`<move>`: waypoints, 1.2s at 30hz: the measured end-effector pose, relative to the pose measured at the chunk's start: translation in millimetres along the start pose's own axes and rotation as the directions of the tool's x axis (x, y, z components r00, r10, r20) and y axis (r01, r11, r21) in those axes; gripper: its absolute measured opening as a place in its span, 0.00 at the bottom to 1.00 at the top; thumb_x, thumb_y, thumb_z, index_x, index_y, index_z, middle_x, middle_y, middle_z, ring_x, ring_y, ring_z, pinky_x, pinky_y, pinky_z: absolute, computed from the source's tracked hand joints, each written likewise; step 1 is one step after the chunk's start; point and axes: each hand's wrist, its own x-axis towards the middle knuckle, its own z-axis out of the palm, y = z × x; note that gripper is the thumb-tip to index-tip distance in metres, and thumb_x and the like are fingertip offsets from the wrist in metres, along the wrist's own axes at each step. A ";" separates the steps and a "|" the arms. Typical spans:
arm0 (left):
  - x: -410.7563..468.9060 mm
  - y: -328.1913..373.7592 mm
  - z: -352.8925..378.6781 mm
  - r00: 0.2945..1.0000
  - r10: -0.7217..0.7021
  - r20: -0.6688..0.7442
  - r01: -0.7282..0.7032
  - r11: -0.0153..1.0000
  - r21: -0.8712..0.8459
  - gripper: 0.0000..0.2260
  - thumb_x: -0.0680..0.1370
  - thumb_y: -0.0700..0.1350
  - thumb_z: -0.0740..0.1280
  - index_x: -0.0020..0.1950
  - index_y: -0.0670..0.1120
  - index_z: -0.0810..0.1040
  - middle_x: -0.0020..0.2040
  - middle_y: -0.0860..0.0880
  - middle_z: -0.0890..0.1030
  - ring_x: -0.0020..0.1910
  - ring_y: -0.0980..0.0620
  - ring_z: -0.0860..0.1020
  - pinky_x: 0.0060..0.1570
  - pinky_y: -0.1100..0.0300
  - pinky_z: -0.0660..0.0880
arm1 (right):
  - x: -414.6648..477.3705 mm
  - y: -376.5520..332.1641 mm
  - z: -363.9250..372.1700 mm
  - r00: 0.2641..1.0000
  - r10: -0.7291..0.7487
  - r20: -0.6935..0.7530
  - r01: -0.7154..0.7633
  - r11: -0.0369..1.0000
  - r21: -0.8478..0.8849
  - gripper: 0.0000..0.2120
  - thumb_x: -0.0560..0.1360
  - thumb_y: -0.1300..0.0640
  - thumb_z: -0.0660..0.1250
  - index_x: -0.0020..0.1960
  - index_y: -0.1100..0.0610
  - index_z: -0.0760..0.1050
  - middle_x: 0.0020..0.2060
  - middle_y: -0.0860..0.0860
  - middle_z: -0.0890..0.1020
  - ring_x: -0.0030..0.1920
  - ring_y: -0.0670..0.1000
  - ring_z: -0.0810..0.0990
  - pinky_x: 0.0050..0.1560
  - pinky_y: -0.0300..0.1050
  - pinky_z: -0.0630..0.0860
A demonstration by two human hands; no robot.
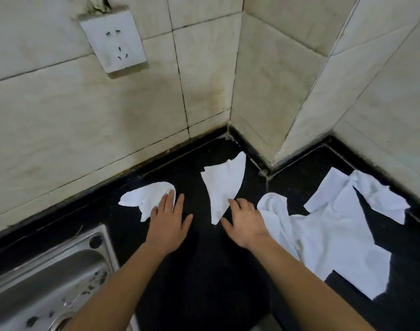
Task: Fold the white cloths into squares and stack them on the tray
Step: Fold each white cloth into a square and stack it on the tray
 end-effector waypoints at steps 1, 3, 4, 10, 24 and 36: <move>21.0 -5.0 5.2 0.999 0.037 0.015 -0.037 0.999 0.007 0.29 0.83 0.58 0.55 0.81 0.46 0.54 0.81 0.42 0.52 0.79 0.42 0.52 0.75 0.43 0.58 | 15.3 -8.3 9.2 1.000 0.017 0.007 -0.017 1.000 -0.007 0.30 0.81 0.40 0.57 0.77 0.55 0.59 0.71 0.57 0.68 0.70 0.58 0.67 0.67 0.54 0.68; 59.7 -8.8 15.9 0.992 0.120 0.033 -0.121 0.992 0.031 0.28 0.83 0.55 0.56 0.80 0.45 0.55 0.81 0.41 0.52 0.79 0.42 0.53 0.74 0.43 0.60 | 37.2 -23.2 27.9 0.999 0.049 -0.001 -0.049 0.999 -0.015 0.29 0.80 0.38 0.56 0.73 0.55 0.65 0.66 0.56 0.72 0.65 0.58 0.71 0.63 0.53 0.70; 75.8 -7.4 18.7 0.986 0.163 0.044 -0.165 0.985 0.040 0.27 0.84 0.52 0.57 0.80 0.45 0.55 0.81 0.41 0.52 0.79 0.41 0.53 0.73 0.42 0.61 | 42.3 -29.6 35.8 0.998 0.054 -0.022 -0.054 0.998 -0.018 0.28 0.79 0.36 0.56 0.70 0.55 0.68 0.63 0.56 0.73 0.62 0.57 0.73 0.60 0.53 0.71; 162.1 10.0 41.2 0.929 0.363 0.072 -0.368 0.927 0.079 0.31 0.78 0.34 0.61 0.79 0.45 0.57 0.81 0.43 0.51 0.79 0.43 0.52 0.74 0.45 0.60 | 51.4 -35.1 77.7 0.991 0.065 -0.120 -0.069 0.997 -0.024 0.13 0.69 0.46 0.75 0.43 0.55 0.79 0.39 0.52 0.79 0.39 0.54 0.79 0.36 0.46 0.75; 120.3 8.2 74.2 0.954 0.300 0.012 -0.292 0.937 -0.194 0.13 0.74 0.29 0.66 0.57 0.36 0.82 0.58 0.39 0.79 0.54 0.38 0.78 0.52 0.50 0.76 | 9.5 54.7 56.2 0.951 0.307 -0.030 -0.268 0.871 0.412 0.07 0.81 0.55 0.64 0.48 0.58 0.76 0.40 0.49 0.80 0.41 0.50 0.79 0.44 0.43 0.74; 52.5 3.8 29.8 0.921 0.286 -0.263 -0.357 0.890 -0.284 0.07 0.76 0.33 0.69 0.53 0.36 0.83 0.53 0.40 0.79 0.42 0.45 0.81 0.46 0.53 0.80 | -18.5 59.8 30.3 0.949 0.311 -0.045 -0.228 0.780 0.583 0.05 0.77 0.58 0.70 0.46 0.48 0.78 0.41 0.44 0.82 0.40 0.41 0.78 0.40 0.23 0.69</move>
